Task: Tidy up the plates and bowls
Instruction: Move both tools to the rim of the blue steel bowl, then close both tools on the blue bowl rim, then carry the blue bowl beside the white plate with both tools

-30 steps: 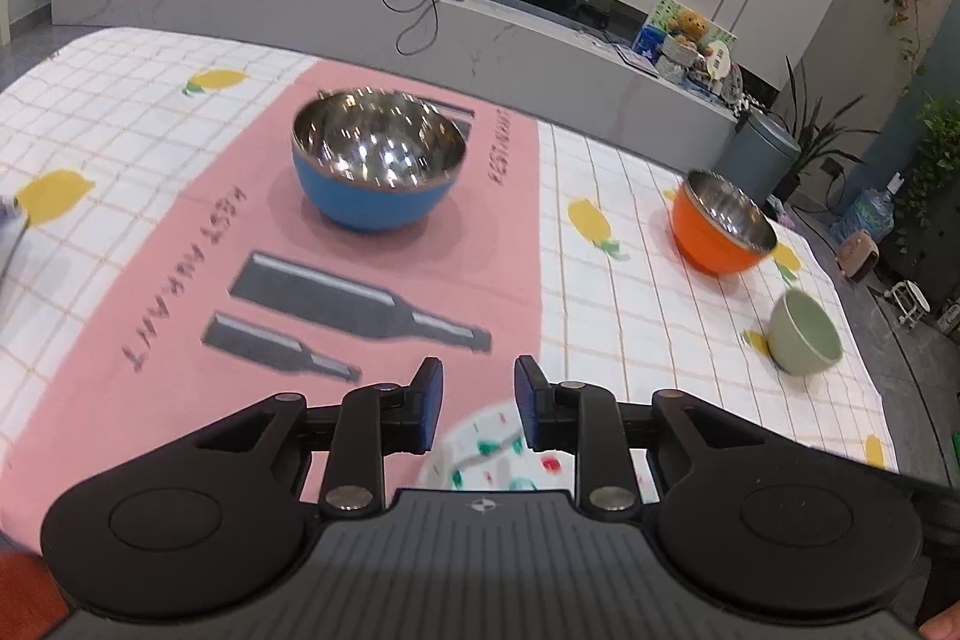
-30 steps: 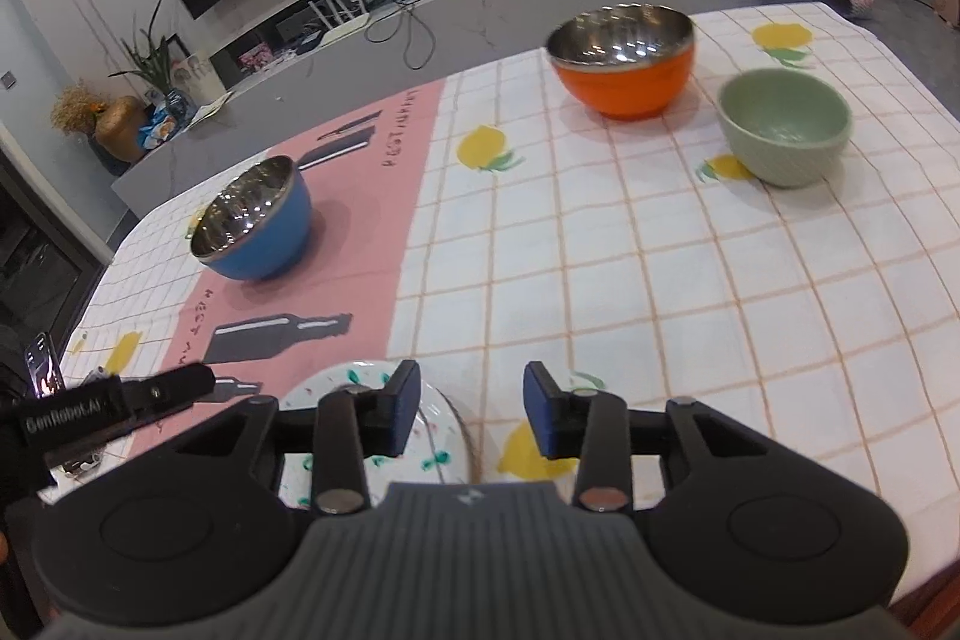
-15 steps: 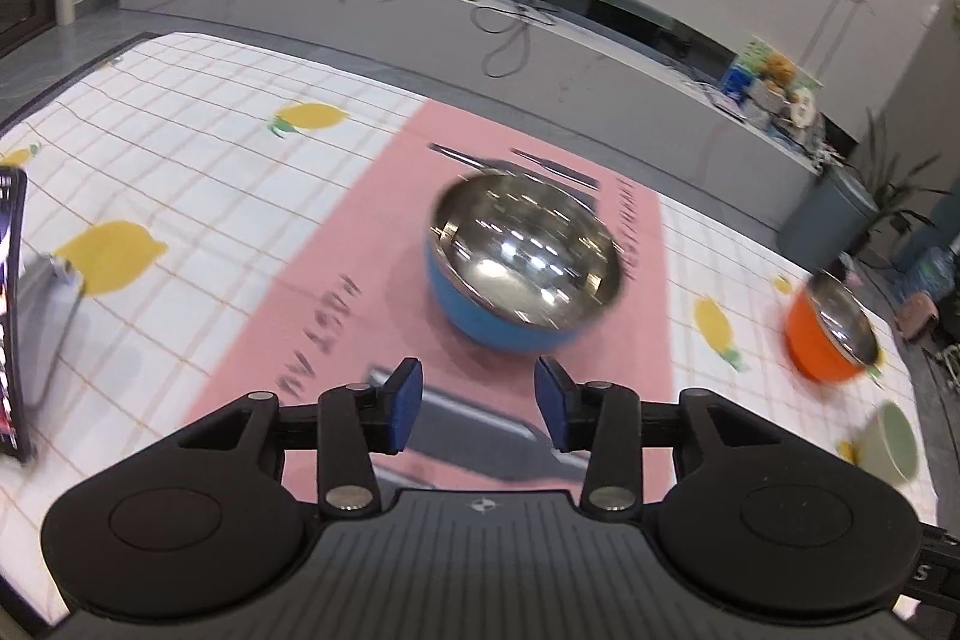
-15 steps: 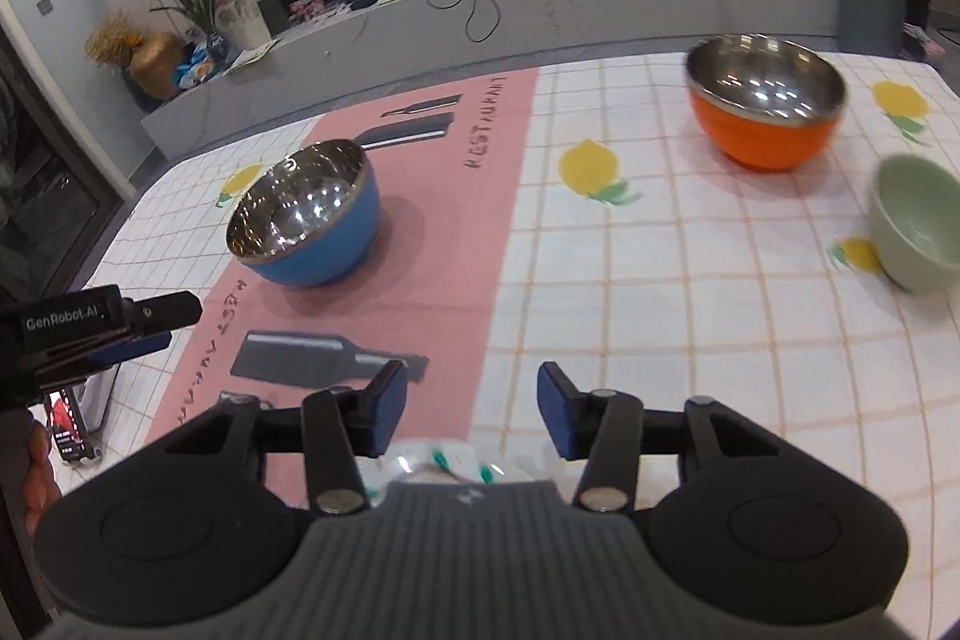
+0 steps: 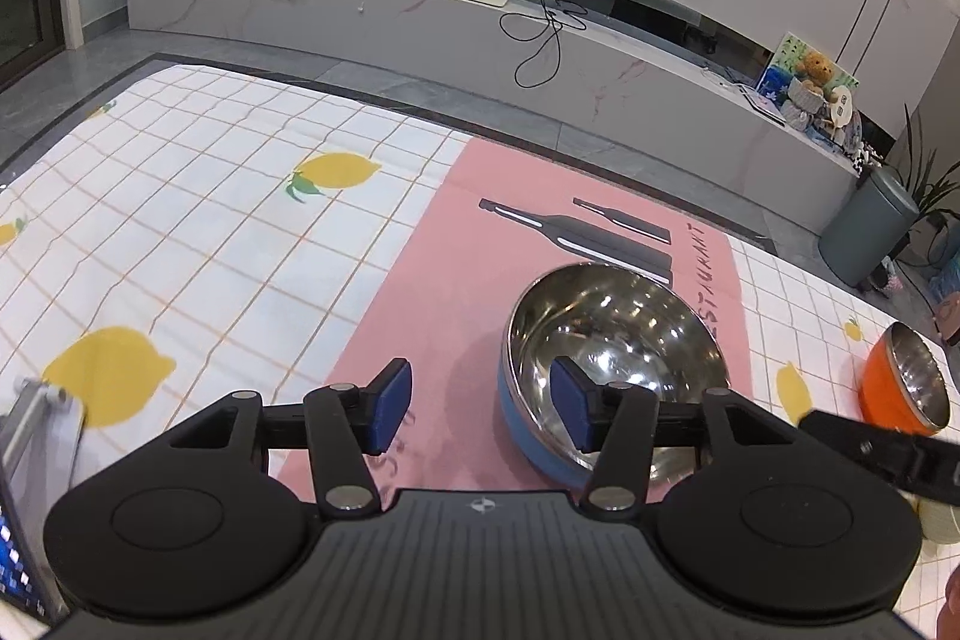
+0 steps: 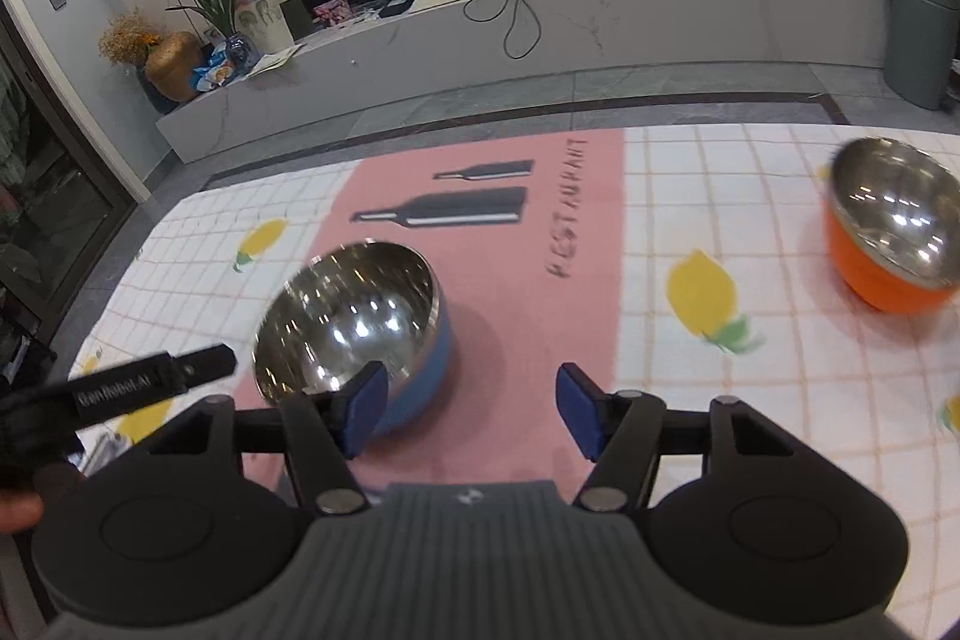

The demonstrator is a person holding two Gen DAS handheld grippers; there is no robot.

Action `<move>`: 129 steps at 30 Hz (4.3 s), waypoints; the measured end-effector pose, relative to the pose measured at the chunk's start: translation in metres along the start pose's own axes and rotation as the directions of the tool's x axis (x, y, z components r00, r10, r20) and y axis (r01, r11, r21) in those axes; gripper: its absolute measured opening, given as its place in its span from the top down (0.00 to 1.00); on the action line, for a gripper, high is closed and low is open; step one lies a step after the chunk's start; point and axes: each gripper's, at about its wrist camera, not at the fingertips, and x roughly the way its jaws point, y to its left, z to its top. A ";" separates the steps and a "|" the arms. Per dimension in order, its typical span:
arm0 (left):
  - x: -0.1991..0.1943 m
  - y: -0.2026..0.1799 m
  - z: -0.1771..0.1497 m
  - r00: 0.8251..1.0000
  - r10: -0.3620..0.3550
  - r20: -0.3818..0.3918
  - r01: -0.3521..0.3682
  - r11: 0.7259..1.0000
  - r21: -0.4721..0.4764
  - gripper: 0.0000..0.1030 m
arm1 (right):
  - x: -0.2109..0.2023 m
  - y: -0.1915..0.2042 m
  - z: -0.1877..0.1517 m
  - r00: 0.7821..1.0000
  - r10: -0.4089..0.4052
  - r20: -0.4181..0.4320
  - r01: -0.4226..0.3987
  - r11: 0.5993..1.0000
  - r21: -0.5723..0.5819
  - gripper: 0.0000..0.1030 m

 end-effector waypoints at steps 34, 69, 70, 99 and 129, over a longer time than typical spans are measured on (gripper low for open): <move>0.029 -0.031 0.001 0.990 0.018 -0.143 -0.007 0.997 0.072 0.88 | 0.075 0.026 0.014 0.981 -0.067 -0.181 0.071 0.997 0.018 0.90; -0.117 -0.189 -0.154 0.969 -0.227 -0.094 0.241 0.955 0.173 0.91 | -0.198 -0.113 -0.141 0.976 -0.199 0.089 0.179 0.965 0.190 0.92; -0.117 -0.194 -0.157 0.968 -0.231 -0.099 0.246 0.952 0.183 0.91 | -0.202 -0.118 -0.144 0.975 -0.204 0.090 0.183 0.963 0.200 0.92; -0.070 -0.231 -0.206 0.932 -0.212 -0.295 0.279 0.938 0.207 0.89 | -0.188 -0.186 -0.177 0.967 -0.255 -0.024 0.250 0.915 0.318 0.93; -0.078 -0.239 -0.186 0.932 -0.269 -0.243 0.320 0.925 0.203 0.49 | -0.190 -0.196 -0.166 0.965 -0.263 -0.012 0.251 0.906 0.341 0.65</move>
